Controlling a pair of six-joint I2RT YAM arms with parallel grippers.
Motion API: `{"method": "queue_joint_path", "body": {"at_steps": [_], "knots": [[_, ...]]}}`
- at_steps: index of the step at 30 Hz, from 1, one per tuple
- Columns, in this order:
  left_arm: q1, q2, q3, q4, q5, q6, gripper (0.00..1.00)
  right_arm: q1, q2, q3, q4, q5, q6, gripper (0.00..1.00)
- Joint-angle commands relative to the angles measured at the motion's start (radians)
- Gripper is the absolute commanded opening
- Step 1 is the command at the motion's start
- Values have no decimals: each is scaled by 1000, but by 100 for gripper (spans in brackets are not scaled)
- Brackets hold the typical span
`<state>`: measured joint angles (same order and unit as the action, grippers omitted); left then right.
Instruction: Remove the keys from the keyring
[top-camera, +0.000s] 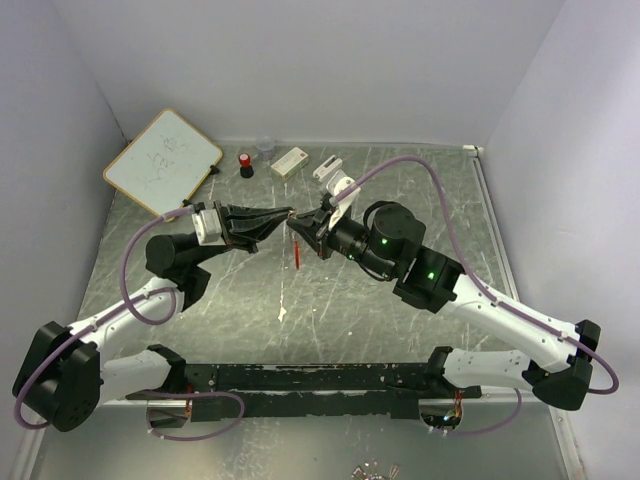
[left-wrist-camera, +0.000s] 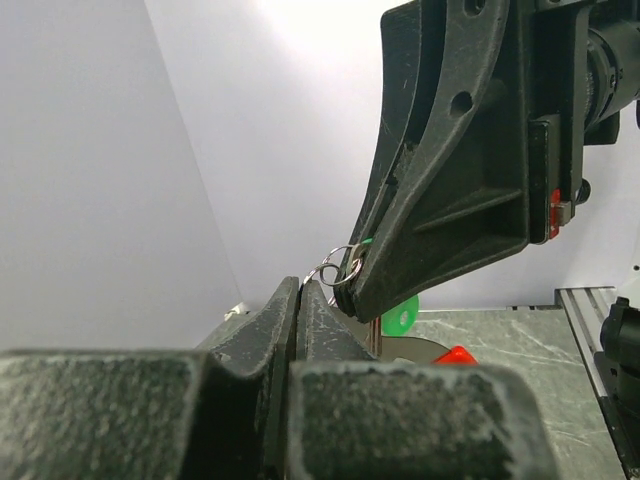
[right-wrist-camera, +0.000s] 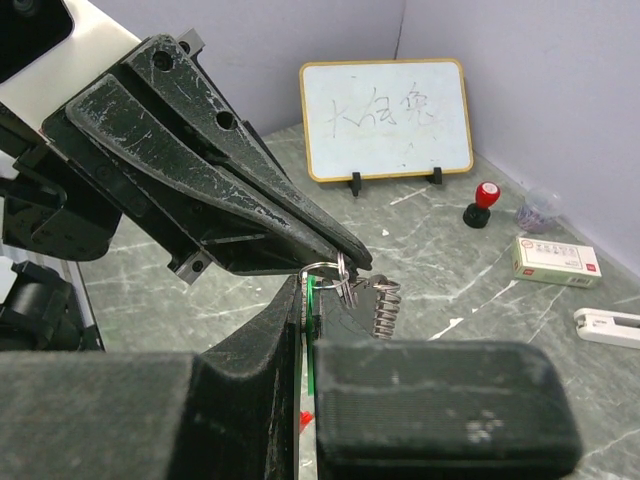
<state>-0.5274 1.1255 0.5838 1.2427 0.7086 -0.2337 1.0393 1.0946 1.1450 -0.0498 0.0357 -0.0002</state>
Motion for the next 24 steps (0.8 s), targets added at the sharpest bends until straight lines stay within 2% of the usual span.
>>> {"method": "queue_joint_path", "body": {"at_steps": [1, 11, 24], "knots": [[-7, 3, 18, 96, -26, -19, 7, 7, 3, 16, 36, -13, 6, 0], [-7, -73, -62, 185, -141, -24, 7, 10, -59, -18, 9, 75, 6, 0], [-7, -29, -80, 333, -121, -106, 7, 9, -88, -20, -27, 139, -26, 0]]}}
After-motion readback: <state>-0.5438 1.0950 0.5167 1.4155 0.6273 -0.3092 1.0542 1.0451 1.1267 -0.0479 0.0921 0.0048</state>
